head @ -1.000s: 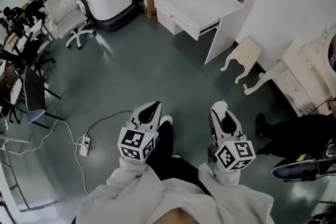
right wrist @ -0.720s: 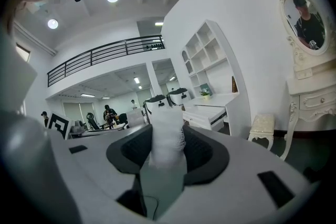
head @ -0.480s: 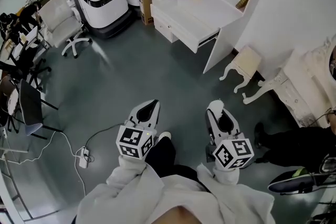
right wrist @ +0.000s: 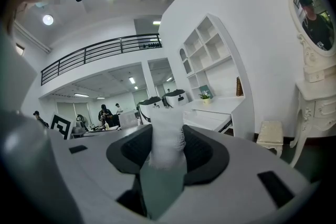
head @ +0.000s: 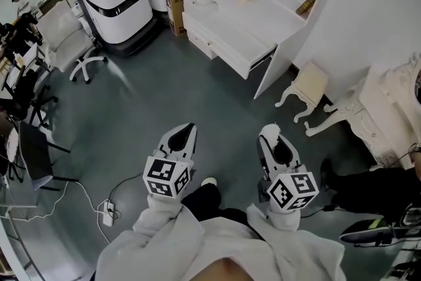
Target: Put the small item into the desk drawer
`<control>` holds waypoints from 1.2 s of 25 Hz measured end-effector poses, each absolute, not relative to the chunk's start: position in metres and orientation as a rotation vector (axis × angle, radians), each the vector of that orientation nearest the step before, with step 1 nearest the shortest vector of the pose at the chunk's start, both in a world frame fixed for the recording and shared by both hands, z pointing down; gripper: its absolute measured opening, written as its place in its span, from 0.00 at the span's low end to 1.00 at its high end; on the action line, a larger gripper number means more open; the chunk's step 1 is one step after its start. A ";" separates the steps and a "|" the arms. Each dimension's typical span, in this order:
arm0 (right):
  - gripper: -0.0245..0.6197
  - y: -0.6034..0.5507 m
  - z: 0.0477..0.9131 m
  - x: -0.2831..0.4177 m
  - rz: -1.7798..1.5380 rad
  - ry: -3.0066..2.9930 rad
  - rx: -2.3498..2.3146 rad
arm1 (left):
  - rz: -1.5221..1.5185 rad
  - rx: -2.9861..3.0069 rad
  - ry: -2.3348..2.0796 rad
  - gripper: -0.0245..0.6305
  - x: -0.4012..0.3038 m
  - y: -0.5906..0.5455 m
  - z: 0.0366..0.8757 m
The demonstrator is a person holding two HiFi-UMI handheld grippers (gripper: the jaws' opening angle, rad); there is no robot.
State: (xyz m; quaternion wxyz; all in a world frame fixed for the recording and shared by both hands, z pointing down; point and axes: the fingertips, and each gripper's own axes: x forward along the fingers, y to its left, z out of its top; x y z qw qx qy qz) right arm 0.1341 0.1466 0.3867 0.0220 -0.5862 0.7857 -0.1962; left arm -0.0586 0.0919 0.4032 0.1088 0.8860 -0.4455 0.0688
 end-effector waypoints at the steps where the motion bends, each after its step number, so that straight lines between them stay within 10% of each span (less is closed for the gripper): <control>1: 0.33 0.138 0.388 0.131 -0.613 2.433 -1.816 | 0.205 2.605 -1.309 0.07 -0.062 0.083 0.404; 30: 0.33 0.038 0.411 0.059 -0.697 2.611 -1.682 | 0.188 2.423 -1.470 0.07 -0.150 0.023 0.438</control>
